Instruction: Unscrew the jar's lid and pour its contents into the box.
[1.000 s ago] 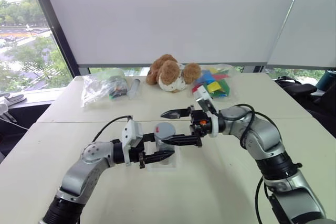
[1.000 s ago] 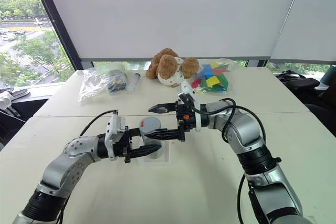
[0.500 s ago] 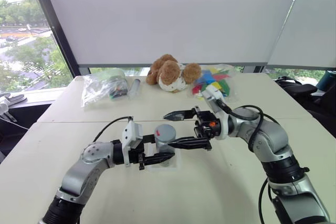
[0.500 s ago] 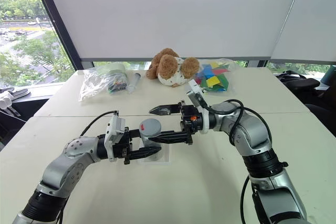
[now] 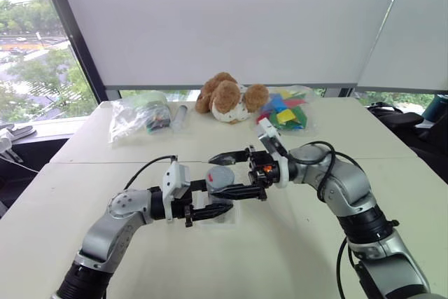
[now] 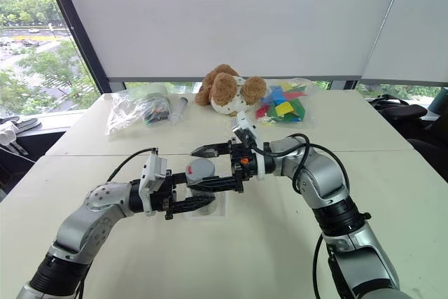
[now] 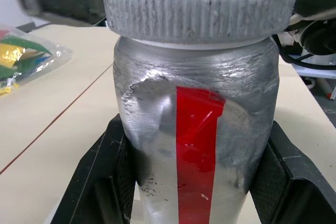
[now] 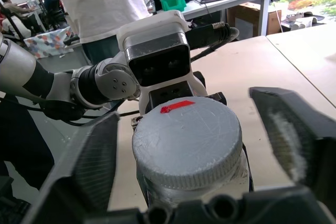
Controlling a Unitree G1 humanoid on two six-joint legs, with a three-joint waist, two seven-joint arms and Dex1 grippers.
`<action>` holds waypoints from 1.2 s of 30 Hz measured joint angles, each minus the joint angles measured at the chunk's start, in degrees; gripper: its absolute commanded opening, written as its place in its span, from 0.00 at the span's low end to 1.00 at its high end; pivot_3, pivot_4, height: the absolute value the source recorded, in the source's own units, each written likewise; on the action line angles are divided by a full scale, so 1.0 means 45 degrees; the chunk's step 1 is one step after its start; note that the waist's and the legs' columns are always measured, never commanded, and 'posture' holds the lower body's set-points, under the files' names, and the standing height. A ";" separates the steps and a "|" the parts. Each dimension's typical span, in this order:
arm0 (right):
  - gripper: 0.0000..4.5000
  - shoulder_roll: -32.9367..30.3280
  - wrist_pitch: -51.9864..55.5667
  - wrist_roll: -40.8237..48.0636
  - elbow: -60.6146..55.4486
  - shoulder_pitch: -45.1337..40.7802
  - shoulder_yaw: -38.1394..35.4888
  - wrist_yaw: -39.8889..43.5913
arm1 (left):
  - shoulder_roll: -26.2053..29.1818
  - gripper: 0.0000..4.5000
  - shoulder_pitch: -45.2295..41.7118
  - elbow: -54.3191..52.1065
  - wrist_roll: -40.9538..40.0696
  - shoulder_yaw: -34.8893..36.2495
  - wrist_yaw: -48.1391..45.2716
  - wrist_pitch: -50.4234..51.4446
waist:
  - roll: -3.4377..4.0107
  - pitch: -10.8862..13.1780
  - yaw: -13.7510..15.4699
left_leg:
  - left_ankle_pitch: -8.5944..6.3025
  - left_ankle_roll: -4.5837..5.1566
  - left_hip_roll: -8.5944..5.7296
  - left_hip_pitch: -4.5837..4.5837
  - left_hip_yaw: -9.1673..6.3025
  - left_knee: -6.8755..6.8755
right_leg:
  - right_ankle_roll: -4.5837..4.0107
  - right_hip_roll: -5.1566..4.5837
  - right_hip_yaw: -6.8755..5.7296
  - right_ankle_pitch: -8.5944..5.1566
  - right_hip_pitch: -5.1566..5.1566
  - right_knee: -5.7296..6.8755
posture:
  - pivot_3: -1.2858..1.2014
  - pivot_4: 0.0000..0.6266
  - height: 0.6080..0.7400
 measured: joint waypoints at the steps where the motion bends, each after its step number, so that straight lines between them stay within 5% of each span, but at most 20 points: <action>1: 0.56 0.0031 0.0052 0.0024 0.0000 -0.0003 -0.0001 -0.0005 | 0.0000 0.48 0.0002 0.0000 0.0000 0.0005 0.0005 -0.0010 | 0.0000 0.0000 0.0000 | 0.0000 0.0000 0.0000 0.0000 0.0000 0.0000 | 0.0000 0.0000 0.0000 0.0000 0.0000 0.0000 | 0.52 0.24 1.00; 2: 0.51 0.0036 0.0112 0.0034 -0.0001 -0.0011 -0.0004 -0.0005 | 0.0017 0.48 0.0004 -0.0001 0.0002 0.0005 0.0010 -0.0032 | 0.0000 0.0000 0.0001 | 0.0000 0.0000 0.0000 0.0000 0.0000 0.0000 | 0.0000 0.0000 0.0000 0.0000 0.0000 0.0000 | 0.52 0.24 1.00; 9: 0.51 0.0360 0.0695 0.0609 0.0092 -0.0033 -0.0397 -0.0085 | 0.0020 0.48 0.0004 -0.0083 -0.0173 0.0062 0.0041 -0.0102 | 0.0000 0.0000 -0.0012 | 0.0000 0.0000 0.0003 0.0000 -0.0001 -0.0001 | 0.0000 0.0000 0.0000 0.0000 -0.0001 0.0000 | 0.52 0.24 1.00; 14: 0.51 0.0925 0.3197 0.4983 0.0221 -0.0168 -0.3459 -0.1346 | 0.0385 0.48 0.0195 -0.0387 -0.0195 0.0158 -0.0102 -0.0135 | 0.0004 0.0001 0.0038 | 0.0000 0.0000 0.0013 -0.0001 -0.0010 -0.0001 | -0.0002 -0.0006 0.0002 0.0001 0.0007 -0.0002 | 0.52 0.24 1.00; 16: 0.51 0.0790 0.3003 0.5283 0.0199 -0.0022 -0.4377 -0.2019 | 0.0660 0.48 0.0273 -0.0359 -0.0361 0.0327 -0.0243 0.0016 | 0.0004 0.0001 0.0044 | -0.0001 0.0001 0.0011 -0.0001 -0.0008 -0.0002 | -0.0002 -0.0007 0.0002 0.0001 0.0007 -0.0003 | 0.52 0.24 1.00; 21: 0.51 -0.0787 0.0199 0.2707 0.0912 0.2023 -0.4474 -0.1628 | 0.1063 0.48 0.0195 -0.0225 -0.0996 0.1155 -0.0256 0.0505 | 0.0003 0.0000 0.0024 | -0.0001 0.0003 -0.0012 0.0001 0.0010 0.0000 | 0.0002 -0.0009 -0.0002 -0.0001 0.0012 -0.0005 | 0.52 0.24 1.00; 26: 0.51 -0.2107 -0.6078 -0.1137 0.4937 0.4173 -0.4498 -0.0280 | 0.1477 0.48 -0.0399 0.0407 -0.1491 0.1801 -0.0246 0.1191 | 0.0004 0.0004 -0.0019 | 0.0001 0.0005 -0.0019 0.0020 0.0039 0.0004 | 0.0022 -0.0006 -0.0002 0.0005 0.0026 0.0002 | 0.52 0.24 1.00; 36: 0.51 -0.1957 -1.1813 -0.3467 1.2553 0.4062 -0.4553 -0.0444 | 0.1596 0.48 -0.1129 0.1504 -0.1663 0.1960 -0.0383 0.1609 | 0.0011 0.0008 -0.0086 | 0.0003 0.0001 -0.0006 0.0060 0.0069 -0.0004 | 0.0018 0.0003 0.0049 0.0008 0.0040 0.0014 | 0.52 0.24 1.00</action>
